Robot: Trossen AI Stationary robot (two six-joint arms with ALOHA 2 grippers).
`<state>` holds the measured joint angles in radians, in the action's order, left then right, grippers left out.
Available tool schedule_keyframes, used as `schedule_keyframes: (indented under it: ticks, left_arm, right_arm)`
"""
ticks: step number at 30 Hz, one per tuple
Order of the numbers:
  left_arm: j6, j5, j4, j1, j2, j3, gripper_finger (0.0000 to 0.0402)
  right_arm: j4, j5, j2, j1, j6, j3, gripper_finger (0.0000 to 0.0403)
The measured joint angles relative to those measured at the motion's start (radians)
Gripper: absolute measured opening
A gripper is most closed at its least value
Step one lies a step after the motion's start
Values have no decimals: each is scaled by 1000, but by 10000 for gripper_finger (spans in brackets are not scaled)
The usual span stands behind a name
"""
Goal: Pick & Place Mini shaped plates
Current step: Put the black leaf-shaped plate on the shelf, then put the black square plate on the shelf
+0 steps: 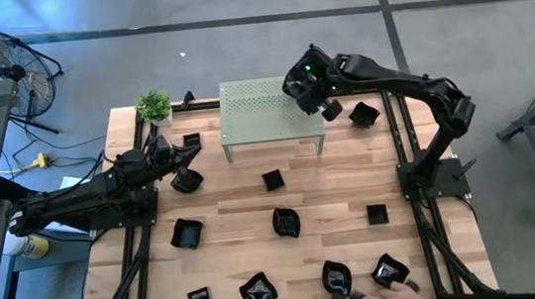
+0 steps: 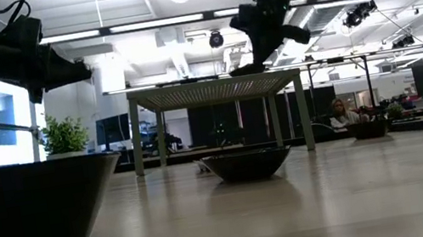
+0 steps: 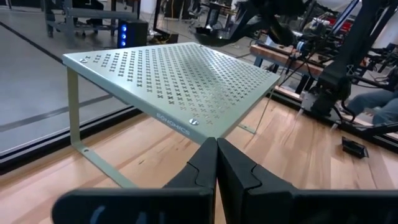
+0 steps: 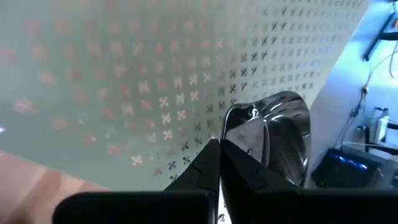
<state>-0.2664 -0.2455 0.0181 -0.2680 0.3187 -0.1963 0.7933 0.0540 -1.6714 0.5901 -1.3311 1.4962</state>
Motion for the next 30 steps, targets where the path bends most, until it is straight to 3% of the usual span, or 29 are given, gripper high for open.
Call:
schedule_keyframes:
  ticks: [11,22,27,30]
  left_arm:
    - [0,0,0,0,0,0,1]
    - [0,1,2,0,0,0,1]
    - [0,31,48,0,0,0,1]
    - [-4,50,82,0,0,0,1]
  right_arm:
    - [-81,94,4,-8,-58,-84,14]
    - [-169,221,30,-57,47,-85,114]
    - [-151,290,111,-115,225,-86,122]
    - [-83,268,185,-148,505,-86,102]
